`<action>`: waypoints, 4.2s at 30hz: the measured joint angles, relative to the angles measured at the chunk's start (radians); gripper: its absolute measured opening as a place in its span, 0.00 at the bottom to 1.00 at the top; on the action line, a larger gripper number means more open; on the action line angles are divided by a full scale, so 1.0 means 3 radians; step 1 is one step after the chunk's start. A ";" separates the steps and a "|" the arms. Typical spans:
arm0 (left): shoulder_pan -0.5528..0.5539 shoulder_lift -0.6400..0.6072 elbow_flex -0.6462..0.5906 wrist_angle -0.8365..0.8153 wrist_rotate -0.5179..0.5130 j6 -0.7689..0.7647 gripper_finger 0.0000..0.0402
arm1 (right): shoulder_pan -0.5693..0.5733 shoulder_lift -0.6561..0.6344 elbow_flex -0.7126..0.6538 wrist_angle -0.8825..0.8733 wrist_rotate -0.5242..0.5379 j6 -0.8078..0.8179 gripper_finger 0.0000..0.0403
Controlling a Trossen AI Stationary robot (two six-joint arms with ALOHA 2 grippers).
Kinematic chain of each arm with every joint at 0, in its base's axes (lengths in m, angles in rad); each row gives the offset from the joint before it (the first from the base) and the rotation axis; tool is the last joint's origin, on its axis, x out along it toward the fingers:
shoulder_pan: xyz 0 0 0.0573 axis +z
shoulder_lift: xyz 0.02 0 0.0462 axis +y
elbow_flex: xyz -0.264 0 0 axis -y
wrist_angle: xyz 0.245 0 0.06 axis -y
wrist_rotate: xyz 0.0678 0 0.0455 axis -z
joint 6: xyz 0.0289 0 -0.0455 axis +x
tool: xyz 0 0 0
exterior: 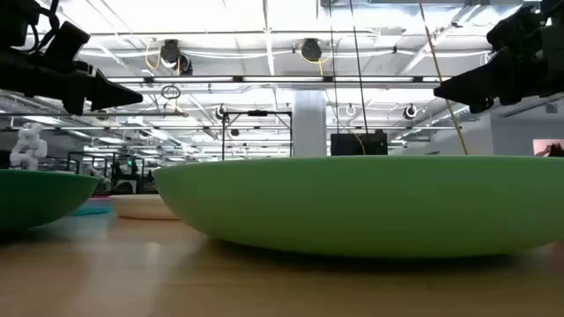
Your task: Stack plastic plates
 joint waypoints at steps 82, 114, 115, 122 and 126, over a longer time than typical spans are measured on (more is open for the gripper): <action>-0.0024 0.0057 -0.0006 0.1507 0.1156 -0.2418 0.18 | 0.0001 0.0674 0.0238 0.1801 -0.0802 0.0643 0.32; -0.0967 0.4437 0.2139 0.0976 0.1369 -0.3242 0.18 | 0.0000 0.1588 0.1077 0.0919 -0.0341 0.0363 0.32; -0.1031 0.4547 0.2219 0.0922 0.1328 -0.3209 0.18 | 0.0000 0.1588 0.1077 0.0921 -0.0341 0.0367 0.32; -0.1249 0.5078 0.2559 0.0589 0.1127 -0.3050 0.18 | 0.0000 0.1623 0.1077 0.0920 -0.0341 0.0311 0.32; -0.1245 0.5265 0.2672 0.0493 0.1111 -0.3139 0.18 | 0.0000 0.1647 0.1077 0.0921 -0.0341 0.0332 0.32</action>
